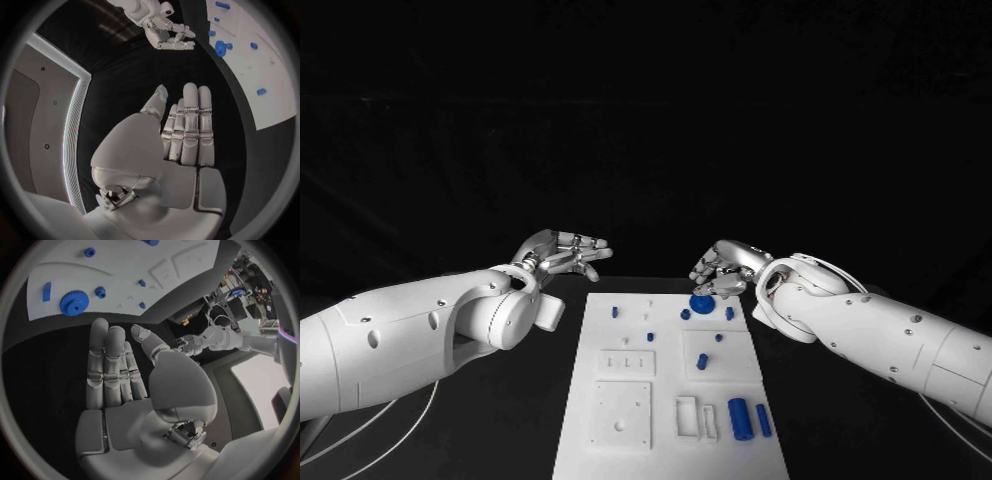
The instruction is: Assemble the parts on the task board
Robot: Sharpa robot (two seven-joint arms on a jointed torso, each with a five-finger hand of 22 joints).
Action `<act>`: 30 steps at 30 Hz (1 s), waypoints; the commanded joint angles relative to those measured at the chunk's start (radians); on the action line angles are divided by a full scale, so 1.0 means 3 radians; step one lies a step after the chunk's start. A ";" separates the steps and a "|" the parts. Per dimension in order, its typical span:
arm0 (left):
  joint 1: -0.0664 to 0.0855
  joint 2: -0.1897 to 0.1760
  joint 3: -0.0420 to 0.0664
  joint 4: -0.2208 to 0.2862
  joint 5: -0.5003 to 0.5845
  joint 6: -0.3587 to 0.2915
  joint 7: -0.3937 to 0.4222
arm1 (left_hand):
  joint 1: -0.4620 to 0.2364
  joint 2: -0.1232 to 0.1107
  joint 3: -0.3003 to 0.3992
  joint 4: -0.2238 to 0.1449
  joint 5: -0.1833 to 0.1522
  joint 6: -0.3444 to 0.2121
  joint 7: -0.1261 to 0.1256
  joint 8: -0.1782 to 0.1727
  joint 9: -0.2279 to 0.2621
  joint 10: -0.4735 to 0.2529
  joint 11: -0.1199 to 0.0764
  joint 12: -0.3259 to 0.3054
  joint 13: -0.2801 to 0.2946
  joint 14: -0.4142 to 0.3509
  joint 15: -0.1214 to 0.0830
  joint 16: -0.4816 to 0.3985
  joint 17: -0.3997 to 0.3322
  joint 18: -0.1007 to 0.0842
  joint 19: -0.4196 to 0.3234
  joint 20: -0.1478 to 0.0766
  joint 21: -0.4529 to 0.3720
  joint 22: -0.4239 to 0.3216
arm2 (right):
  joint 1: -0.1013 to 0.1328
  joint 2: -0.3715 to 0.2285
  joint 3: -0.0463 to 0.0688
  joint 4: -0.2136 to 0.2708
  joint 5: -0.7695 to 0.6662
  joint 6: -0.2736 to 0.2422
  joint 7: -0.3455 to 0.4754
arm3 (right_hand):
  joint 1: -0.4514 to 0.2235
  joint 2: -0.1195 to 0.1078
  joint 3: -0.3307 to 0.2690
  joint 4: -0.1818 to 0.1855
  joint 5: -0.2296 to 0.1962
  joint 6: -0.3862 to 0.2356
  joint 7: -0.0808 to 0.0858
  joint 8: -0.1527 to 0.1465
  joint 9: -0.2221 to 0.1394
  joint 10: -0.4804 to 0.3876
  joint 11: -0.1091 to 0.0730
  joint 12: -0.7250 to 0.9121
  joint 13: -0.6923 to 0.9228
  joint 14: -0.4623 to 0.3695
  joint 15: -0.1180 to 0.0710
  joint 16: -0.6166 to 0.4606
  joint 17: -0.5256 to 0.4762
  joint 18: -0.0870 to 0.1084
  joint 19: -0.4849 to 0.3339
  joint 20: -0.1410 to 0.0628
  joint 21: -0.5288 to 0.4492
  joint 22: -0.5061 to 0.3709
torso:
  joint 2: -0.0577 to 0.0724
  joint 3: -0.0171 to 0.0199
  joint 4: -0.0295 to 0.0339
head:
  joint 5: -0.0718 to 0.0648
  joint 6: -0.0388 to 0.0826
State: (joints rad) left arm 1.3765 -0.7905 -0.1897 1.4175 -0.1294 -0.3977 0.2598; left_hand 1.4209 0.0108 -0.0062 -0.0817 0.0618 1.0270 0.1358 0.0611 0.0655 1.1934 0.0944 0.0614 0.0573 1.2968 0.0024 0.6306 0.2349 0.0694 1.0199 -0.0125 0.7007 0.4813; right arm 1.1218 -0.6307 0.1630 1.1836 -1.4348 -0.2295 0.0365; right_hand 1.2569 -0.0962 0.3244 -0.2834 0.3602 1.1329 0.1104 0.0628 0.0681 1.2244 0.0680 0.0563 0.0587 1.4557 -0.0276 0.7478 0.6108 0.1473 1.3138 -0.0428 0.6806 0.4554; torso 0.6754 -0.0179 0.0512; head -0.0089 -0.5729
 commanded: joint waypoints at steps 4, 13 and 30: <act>0.0027 -0.0038 0.0026 0.0151 -0.0074 0.0100 -0.0024 | -0.0055 -0.0003 -0.0013 -0.0027 0.0017 -0.0031 0.0006 0.0005 -0.0002 -0.0020 -0.0016 -0.0006 0.0004 -0.0070 0.0017 0.0009 -0.0071 0.0029 -0.0064 0.0009 0.0013 0.0013 | 0.0000 0.0037 0.0002 0.0068 -0.0903 0.0011 -0.0235 | -0.0029 -0.0052 0.0090 0.0005 -0.0048 -0.0029 -0.0009 0.0000 0.0000 -0.0106 0.0018 0.0007 0.0002 0.0004 0.0026 0.0180 0.0055 0.0006 0.0135 0.0004 0.0159 0.0212 | 0.0117 -0.0031 0.0085 | -0.0063 0.0022; 0.0045 -0.0039 0.0052 0.0234 -0.0085 0.0124 -0.0041 | -0.0065 -0.0007 -0.0017 -0.0031 0.0015 -0.0033 0.0010 0.0005 -0.0002 -0.0035 -0.0011 -0.0007 0.0004 -0.0069 0.0020 0.0012 -0.0095 0.0030 -0.0067 0.0012 0.0010 0.0011 | -0.0004 0.0101 -0.0002 0.0078 -0.1312 -0.0069 -0.0385 | 0.0005 -0.0145 0.0254 0.0008 -0.0165 -0.0026 -0.0008 -0.0001 0.0000 -0.0194 0.0042 0.0005 0.0001 -0.0004 0.0044 0.0211 -0.0022 -0.0008 0.0127 0.0015 0.0167 0.0374 | 0.0180 -0.0030 0.0100 | -0.0071 0.0036; 0.0087 -0.0052 0.0062 0.0294 -0.0106 0.0141 -0.0056 | -0.0076 -0.0011 -0.0023 -0.0031 0.0013 -0.0042 0.0013 0.0004 -0.0003 -0.0052 -0.0006 -0.0006 0.0004 -0.0067 0.0024 0.0017 -0.0115 0.0032 -0.0065 0.0016 0.0005 0.0006 | -0.0042 0.0120 -0.0077 0.0074 -0.1539 0.0122 -0.0526 | 0.0001 -0.0167 0.0259 0.0034 -0.0259 -0.0028 -0.0012 -0.0004 0.0000 -0.0235 0.0051 0.0003 0.0002 -0.0033 0.0056 0.0313 -0.0098 0.0007 0.0212 0.0031 -0.0083 0.0778 | 0.0256 -0.0023 0.0109 | -0.0098 0.0036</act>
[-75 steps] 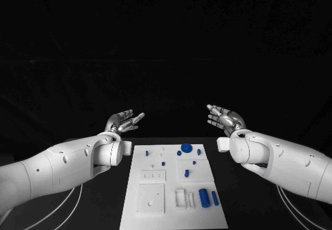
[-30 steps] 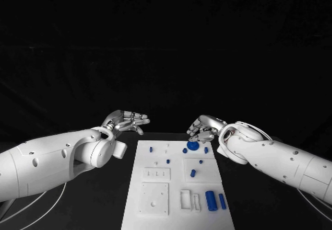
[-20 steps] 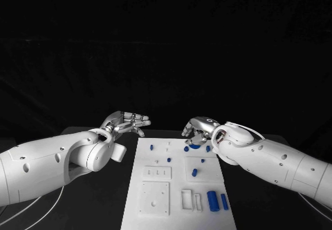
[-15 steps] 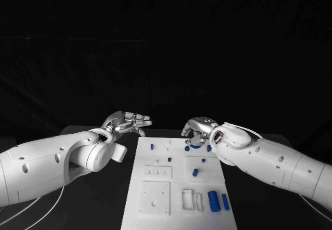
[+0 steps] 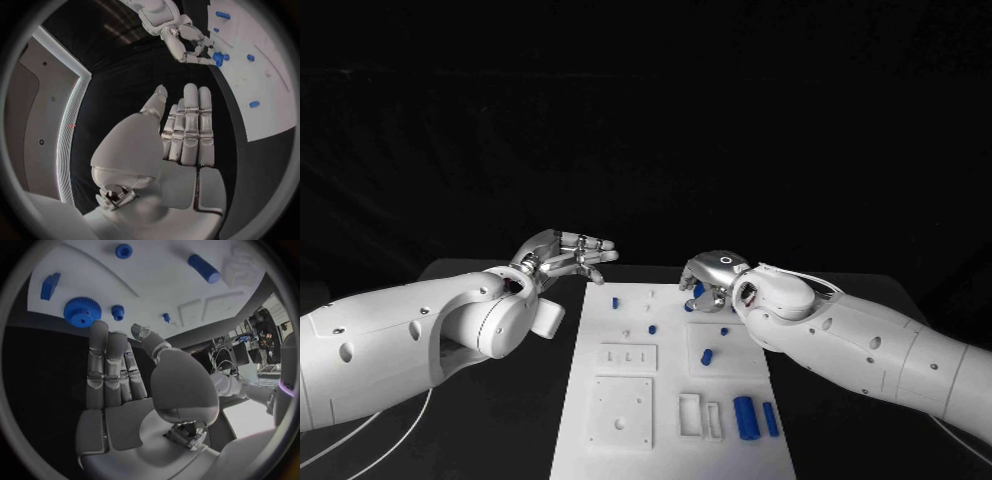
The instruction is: Assemble the parts on the task board
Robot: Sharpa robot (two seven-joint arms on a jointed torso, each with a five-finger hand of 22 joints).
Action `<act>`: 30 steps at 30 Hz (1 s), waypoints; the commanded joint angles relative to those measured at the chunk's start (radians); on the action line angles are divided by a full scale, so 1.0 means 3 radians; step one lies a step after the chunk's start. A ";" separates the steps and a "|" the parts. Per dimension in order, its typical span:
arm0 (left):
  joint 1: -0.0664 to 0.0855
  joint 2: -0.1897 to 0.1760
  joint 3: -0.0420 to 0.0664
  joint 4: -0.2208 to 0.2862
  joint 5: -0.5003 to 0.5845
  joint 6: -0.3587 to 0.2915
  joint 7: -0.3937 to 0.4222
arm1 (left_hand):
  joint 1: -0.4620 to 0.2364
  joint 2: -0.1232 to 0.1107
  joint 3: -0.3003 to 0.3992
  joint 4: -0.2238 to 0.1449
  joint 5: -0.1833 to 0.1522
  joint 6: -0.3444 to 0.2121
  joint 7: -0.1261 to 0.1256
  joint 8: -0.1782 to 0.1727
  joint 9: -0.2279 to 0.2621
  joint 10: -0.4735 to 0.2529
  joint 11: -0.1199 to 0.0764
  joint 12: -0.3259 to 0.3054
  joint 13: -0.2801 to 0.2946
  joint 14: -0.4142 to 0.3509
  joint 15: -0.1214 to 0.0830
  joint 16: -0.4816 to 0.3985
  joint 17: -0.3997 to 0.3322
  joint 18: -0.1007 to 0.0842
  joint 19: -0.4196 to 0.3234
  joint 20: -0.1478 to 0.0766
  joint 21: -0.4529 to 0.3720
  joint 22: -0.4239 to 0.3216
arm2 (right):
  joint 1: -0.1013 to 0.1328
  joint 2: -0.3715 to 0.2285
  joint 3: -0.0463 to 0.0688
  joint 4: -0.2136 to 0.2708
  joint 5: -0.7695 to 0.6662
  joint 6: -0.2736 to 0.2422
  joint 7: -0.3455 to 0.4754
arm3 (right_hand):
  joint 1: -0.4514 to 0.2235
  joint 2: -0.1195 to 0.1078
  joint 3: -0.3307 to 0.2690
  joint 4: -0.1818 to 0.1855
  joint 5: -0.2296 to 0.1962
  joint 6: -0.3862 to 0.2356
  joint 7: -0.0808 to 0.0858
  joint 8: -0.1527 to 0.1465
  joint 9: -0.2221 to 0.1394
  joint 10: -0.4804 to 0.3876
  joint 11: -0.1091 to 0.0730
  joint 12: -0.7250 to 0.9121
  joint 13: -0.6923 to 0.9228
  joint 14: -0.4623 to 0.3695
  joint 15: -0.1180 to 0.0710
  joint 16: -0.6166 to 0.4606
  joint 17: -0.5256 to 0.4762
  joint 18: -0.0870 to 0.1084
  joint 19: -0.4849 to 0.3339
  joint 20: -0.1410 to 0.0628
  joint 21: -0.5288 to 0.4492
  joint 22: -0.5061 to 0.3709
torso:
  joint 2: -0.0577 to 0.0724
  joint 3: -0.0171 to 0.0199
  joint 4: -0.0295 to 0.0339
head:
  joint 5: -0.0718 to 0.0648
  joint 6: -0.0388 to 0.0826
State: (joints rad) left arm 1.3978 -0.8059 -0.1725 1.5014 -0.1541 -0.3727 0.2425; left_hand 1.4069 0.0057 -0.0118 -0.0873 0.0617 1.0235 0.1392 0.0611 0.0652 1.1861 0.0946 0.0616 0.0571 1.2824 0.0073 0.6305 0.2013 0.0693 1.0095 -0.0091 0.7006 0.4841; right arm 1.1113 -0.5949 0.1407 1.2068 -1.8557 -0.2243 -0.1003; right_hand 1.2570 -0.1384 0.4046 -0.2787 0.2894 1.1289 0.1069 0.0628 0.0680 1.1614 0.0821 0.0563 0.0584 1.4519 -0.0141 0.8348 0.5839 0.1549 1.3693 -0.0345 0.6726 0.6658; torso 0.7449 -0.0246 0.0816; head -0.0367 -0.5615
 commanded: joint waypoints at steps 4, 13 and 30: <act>0.0025 -0.0007 0.0006 0.0018 -0.0025 0.0060 -0.0001 | -0.0034 0.0004 -0.0007 -0.0011 0.0014 -0.0033 0.0003 0.0005 -0.0001 -0.0034 -0.0005 -0.0006 0.0005 -0.0019 0.0009 0.0019 -0.0011 0.0033 -0.0028 0.0006 0.0002 -0.0007 | -0.0021 -0.0003 -0.0006 -0.0006 -0.0139 0.0118 -0.0067 | 0.0000 -0.0027 -0.0009 0.0018 -0.0023 -0.0015 -0.0001 -0.0004 0.0000 -0.0025 0.0004 0.0003 0.0003 -0.0020 0.0011 0.0023 -0.0008 -0.0018 0.0027 0.0003 -0.0057 0.0077 | 0.0037 0.0001 0.0011 | -0.0004 -0.0001; 0.0048 -0.0021 0.0007 0.0027 -0.0028 0.0063 -0.0006 | -0.0034 -0.0001 -0.0009 -0.0011 0.0014 -0.0034 0.0004 0.0005 -0.0001 -0.0037 -0.0004 -0.0006 0.0005 -0.0019 0.0009 0.0021 -0.0016 0.0033 -0.0027 0.0007 -0.0001 -0.0009 | -0.0042 0.0017 -0.0008 -0.0050 -0.0165 0.0110 -0.0077 | -0.0002 -0.0034 0.0040 0.0018 -0.0043 -0.0016 0.0003 -0.0001 0.0000 -0.0024 0.0005 0.0004 0.0002 -0.0021 0.0011 0.0037 -0.0018 -0.0017 0.0110 0.0003 -0.0327 0.0438 | 0.0061 -0.0007 0.0017 | 0.0001 0.0001; 0.0064 -0.0035 0.0006 0.0050 -0.0029 0.0076 -0.0014 | -0.0036 -0.0004 -0.0011 -0.0005 0.0013 -0.0036 0.0004 0.0005 -0.0001 -0.0037 -0.0003 -0.0006 0.0005 -0.0019 0.0010 0.0026 -0.0026 0.0034 -0.0023 0.0008 -0.0006 -0.0015 | -0.0046 0.0041 -0.0009 -0.0100 -0.0193 0.0101 -0.0110 | -0.0033 -0.0030 0.0285 0.0035 -0.0198 0.0036 0.0007 -0.0001 0.0002 0.0050 -0.0011 0.0004 0.0002 -0.0027 -0.0001 0.0088 0.0000 -0.0010 0.0153 -0.0007 -0.0442 0.0736 | 0.0088 -0.0013 0.0014 | 0.0014 0.0012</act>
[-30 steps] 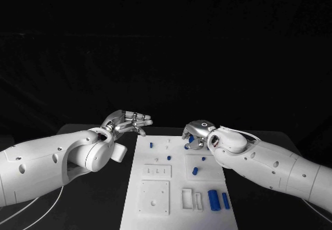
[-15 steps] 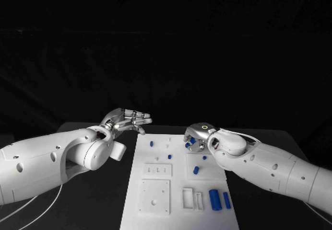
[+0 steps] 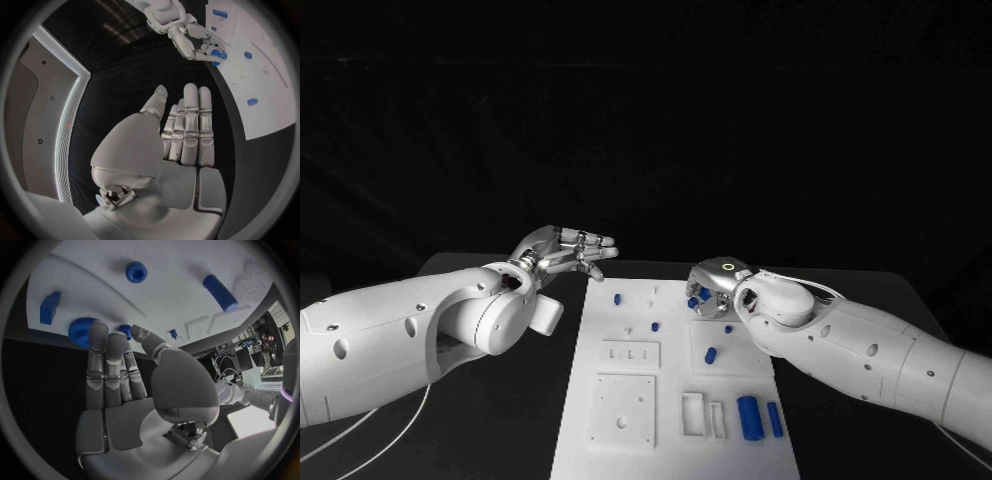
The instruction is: Assemble the parts on the task board
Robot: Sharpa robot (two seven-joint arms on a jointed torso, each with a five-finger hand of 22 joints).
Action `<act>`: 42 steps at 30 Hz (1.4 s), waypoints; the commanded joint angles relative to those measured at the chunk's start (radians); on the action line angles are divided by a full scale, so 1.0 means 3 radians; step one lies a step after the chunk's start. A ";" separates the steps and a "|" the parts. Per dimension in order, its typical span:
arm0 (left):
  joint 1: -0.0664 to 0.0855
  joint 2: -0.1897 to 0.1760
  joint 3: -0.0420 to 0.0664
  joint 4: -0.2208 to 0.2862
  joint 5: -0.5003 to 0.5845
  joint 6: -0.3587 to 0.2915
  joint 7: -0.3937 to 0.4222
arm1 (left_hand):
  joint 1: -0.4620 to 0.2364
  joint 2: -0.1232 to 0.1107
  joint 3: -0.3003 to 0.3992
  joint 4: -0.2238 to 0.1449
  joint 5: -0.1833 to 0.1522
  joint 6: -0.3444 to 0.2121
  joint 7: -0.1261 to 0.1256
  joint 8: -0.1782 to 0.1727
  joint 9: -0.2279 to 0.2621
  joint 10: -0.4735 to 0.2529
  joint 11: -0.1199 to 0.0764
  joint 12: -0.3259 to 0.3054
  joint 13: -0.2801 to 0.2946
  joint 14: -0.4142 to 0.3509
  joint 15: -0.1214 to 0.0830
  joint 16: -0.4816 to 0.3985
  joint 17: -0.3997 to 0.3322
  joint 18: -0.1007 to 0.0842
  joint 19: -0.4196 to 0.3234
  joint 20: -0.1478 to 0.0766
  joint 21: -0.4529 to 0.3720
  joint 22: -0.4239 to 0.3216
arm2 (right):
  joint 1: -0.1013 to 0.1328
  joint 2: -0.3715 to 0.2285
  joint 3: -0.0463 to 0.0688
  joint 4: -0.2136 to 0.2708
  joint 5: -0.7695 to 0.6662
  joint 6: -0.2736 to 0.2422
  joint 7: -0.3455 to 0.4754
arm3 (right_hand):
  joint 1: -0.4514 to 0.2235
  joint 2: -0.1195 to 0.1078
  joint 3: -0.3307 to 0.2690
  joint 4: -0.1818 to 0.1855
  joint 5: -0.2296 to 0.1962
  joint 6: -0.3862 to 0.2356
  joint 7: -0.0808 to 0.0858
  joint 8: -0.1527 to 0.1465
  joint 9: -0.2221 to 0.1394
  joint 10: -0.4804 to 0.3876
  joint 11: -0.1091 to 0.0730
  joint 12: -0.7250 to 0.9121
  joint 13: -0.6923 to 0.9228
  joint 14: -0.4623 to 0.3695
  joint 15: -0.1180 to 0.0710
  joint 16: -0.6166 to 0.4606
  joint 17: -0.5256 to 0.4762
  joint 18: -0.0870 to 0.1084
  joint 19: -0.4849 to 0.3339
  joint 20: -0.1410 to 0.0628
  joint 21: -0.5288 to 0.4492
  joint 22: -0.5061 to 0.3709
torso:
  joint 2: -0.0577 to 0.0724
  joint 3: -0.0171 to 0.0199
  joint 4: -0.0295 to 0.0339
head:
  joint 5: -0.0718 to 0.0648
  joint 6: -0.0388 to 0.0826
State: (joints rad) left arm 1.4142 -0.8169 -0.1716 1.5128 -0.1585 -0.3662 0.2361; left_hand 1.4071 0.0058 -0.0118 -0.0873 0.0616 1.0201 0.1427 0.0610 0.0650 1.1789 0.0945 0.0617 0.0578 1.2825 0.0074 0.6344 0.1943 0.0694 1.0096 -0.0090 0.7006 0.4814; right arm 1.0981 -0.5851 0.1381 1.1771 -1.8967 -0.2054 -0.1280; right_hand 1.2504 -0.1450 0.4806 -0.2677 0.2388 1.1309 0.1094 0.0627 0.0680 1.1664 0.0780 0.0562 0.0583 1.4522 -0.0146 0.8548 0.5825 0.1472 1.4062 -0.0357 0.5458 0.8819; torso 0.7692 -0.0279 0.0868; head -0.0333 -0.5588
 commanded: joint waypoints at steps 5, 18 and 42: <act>0.0012 0.0002 0.0003 0.0014 -0.0015 0.0056 0.0006 | -0.0036 -0.0005 -0.0011 -0.0005 0.0013 -0.0024 -0.0007 0.0005 0.0000 -0.0013 -0.0003 -0.0006 0.0003 -0.0019 0.0010 0.0013 -0.0003 0.0034 -0.0023 0.0008 -0.0006 -0.0006 | -0.0004 0.0019 -0.0001 -0.0011 -0.0055 0.0036 -0.0015 | -0.0030 0.0037 0.0157 0.0036 -0.0185 0.0083 -0.0006 0.0001 0.0004 0.0145 -0.0027 0.0003 0.0005 -0.0029 -0.0017 0.0034 0.0011 0.0007 0.0041 -0.0018 -0.0012 0.0074 | 0.0014 -0.0006 -0.0001 | 0.0001 0.0000; 0.0019 0.0013 0.0003 0.0002 -0.0032 0.0062 0.0003 | -0.0036 -0.0005 -0.0011 -0.0005 0.0013 -0.0024 -0.0007 0.0005 0.0000 -0.0013 -0.0003 -0.0006 0.0003 -0.0019 0.0010 0.0013 -0.0003 0.0034 -0.0023 0.0008 -0.0006 -0.0006 | -0.0010 0.0034 -0.0001 -0.0019 -0.0039 0.0045 -0.0018 | -0.0001 0.0080 0.0243 0.0148 -0.0332 0.0204 -0.0041 0.0004 0.0010 0.0342 -0.0092 0.0007 0.0012 -0.0027 -0.0061 0.0040 0.0018 -0.0067 0.0056 -0.0062 0.0286 0.0492 | 0.0031 -0.0014 -0.0005 | 0.0002 0.0000; 0.0019 0.0030 0.0002 -0.0044 -0.0037 0.0060 -0.0001 | -0.0025 -0.0007 -0.0007 0.0001 0.0011 -0.0025 -0.0006 0.0005 0.0000 -0.0016 -0.0002 -0.0006 0.0003 -0.0023 0.0010 0.0022 -0.0024 0.0034 -0.0019 0.0009 -0.0012 -0.0014 | -0.0006 0.0051 0.0012 0.0155 -0.0248 -0.0385 -0.0316 | 0.0074 0.0063 0.0451 0.0141 -0.0415 0.0354 -0.0074 0.0003 0.0026 0.0513 -0.0144 0.0010 0.0015 -0.0034 -0.0120 0.0043 0.0041 -0.0133 0.0093 -0.0128 0.0371 0.0982 | 0.0046 -0.0027 0.0001 | 0.0013 0.0042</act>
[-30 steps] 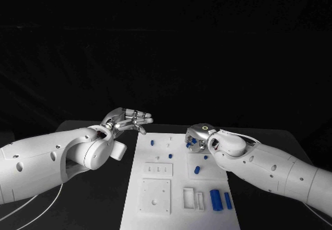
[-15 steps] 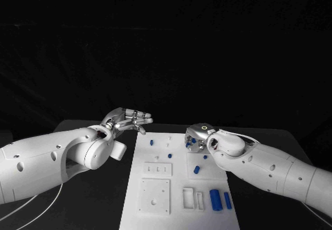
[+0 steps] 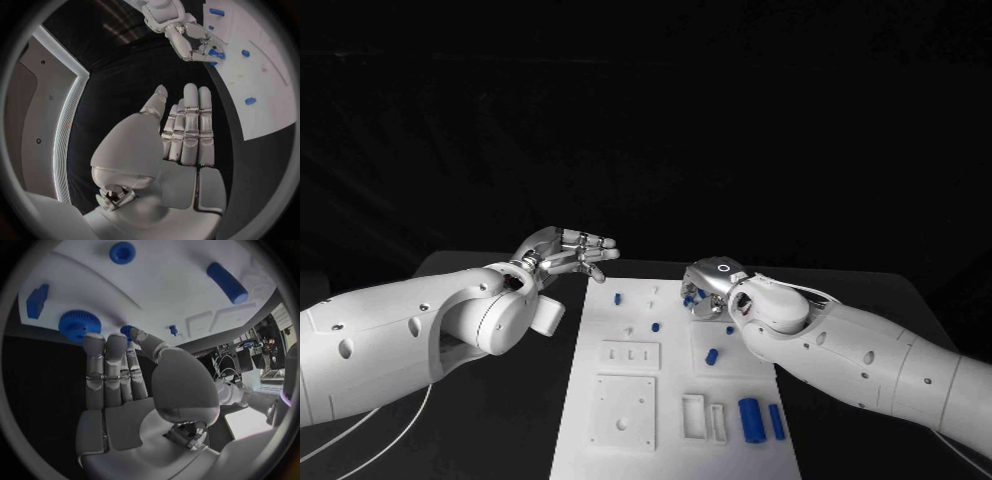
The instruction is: Assemble the parts on the task board
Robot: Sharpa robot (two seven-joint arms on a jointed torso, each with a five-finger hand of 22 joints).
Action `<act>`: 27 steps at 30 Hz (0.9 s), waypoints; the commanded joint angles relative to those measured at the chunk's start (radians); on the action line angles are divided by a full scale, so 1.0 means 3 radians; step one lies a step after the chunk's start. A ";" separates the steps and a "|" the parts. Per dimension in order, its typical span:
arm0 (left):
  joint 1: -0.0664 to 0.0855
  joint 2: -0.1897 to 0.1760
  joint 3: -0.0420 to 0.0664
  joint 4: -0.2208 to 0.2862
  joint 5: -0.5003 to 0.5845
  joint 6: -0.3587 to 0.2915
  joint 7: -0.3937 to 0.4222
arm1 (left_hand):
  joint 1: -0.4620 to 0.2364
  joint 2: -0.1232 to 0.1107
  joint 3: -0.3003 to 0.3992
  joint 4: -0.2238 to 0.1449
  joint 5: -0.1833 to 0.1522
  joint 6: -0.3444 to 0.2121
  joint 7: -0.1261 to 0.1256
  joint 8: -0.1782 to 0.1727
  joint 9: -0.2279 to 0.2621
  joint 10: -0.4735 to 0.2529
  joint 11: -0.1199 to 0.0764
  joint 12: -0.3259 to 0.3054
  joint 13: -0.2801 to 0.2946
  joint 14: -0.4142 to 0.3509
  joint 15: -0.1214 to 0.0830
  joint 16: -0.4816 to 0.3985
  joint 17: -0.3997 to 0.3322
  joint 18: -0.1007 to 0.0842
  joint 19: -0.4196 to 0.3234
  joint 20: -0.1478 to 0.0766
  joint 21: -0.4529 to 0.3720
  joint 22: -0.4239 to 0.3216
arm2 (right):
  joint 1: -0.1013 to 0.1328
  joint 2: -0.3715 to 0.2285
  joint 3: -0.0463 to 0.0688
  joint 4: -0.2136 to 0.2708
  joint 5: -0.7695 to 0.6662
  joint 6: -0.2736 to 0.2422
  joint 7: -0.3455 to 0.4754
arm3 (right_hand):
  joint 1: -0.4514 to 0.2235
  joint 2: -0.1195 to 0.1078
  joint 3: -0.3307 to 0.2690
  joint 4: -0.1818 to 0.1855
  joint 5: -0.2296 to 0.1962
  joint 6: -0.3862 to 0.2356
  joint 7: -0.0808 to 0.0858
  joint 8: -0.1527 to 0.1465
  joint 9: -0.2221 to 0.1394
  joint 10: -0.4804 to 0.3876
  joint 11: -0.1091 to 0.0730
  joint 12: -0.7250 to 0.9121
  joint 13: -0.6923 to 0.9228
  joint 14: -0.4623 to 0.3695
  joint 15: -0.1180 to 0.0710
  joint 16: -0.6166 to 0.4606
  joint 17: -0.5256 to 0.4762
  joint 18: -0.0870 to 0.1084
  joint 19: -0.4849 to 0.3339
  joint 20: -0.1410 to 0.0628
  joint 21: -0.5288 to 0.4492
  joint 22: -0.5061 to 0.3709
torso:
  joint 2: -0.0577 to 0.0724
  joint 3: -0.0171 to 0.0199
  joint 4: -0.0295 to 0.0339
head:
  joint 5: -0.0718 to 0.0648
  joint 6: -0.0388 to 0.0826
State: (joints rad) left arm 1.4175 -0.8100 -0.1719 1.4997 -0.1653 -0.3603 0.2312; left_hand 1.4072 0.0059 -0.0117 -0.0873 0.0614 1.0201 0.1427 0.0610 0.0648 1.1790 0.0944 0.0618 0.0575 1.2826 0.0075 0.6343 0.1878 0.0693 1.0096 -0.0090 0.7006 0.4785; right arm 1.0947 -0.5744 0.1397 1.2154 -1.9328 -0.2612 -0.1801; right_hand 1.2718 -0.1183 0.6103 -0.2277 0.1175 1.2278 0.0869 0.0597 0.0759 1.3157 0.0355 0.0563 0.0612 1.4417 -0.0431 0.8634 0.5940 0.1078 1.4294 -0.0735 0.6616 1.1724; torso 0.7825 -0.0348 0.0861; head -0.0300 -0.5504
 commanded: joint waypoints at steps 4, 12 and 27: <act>0.0008 0.0010 0.0003 -0.0005 -0.0015 0.0039 0.0018 | -0.0025 -0.0007 -0.0007 0.0001 0.0012 -0.0025 -0.0006 0.0005 0.0000 -0.0016 -0.0002 -0.0006 0.0004 -0.0023 0.0010 0.0022 -0.0003 0.0034 -0.0019 0.0009 -0.0012 -0.0005 | 0.0012 0.0064 0.0013 0.0034 -0.0158 -0.0261 -0.0197 | 0.0010 -0.0041 0.0035 0.0025 -0.0034 0.0031 0.0003 0.0014 -0.0002 0.0012 -0.0001 0.0009 0.0006 0.0001 -0.0025 0.0014 -0.0003 -0.0002 0.0030 -0.0003 -0.0049 0.0055 | 0.0009 -0.0004 0.0004 | 0.0011 0.0028; 0.0008 0.0017 0.0004 -0.0006 -0.0015 0.0039 0.0018 | -0.0025 -0.0007 -0.0007 0.0001 0.0012 -0.0025 -0.0006 0.0005 0.0000 -0.0016 -0.0002 -0.0006 0.0004 -0.0023 0.0010 0.0022 -0.0003 0.0034 -0.0019 0.0009 -0.0012 -0.0005 | 0.0025 0.0194 0.0017 0.0004 -0.0228 -0.0388 -0.0302 | 0.0020 -0.0058 0.0054 0.0049 -0.0047 0.0029 0.0004 0.0013 -0.0003 0.0013 0.0001 0.0007 0.0005 0.0000 -0.0026 0.0019 -0.0015 -0.0003 0.0065 -0.0002 -0.0125 0.0155 | 0.0019 -0.0005 0.0005 | 0.0023 0.0040; 0.0010 0.0040 0.0004 0.0011 -0.0015 0.0046 0.0012 | -0.0026 -0.0005 -0.0005 -0.0004 0.0014 -0.0025 -0.0006 0.0005 0.0000 -0.0015 -0.0002 -0.0007 0.0004 -0.0023 0.0009 0.0026 -0.0011 0.0035 -0.0019 0.0008 -0.0009 -0.0005 | 0.0043 0.0416 0.0020 -0.0191 -0.0260 -0.0468 -0.0328 | 0.0029 -0.0079 0.0068 0.0057 -0.0064 0.0021 0.0005 0.0013 -0.0006 0.0000 0.0004 0.0007 0.0005 -0.0001 -0.0024 0.0025 -0.0026 -0.0003 0.0099 -0.0001 -0.0191 0.0249 | 0.0041 -0.0017 0.0033 | 0.0029 0.0036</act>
State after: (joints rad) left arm 1.4178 -0.8002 -0.1717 1.4994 -0.1667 -0.3597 0.2308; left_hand 1.4072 0.0058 -0.0118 -0.0872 0.0612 1.0201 0.1427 0.0610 0.0648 1.1790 0.0944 0.0618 0.0574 1.2826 0.0075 0.6390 0.1853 0.0694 1.0096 -0.0090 0.7006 0.4786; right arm 1.1073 -0.4525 0.1456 1.1625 -1.9900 -0.3866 -0.2685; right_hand 1.2805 -0.1359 0.6269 -0.2109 0.1044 1.2298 0.0895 0.0597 0.0753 1.3151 0.0359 0.0557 0.0649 1.4419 -0.0429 0.8672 0.5871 0.1060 1.4509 -0.0732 0.6075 1.2459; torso 0.7921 -0.0388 0.0931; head -0.0213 -0.5388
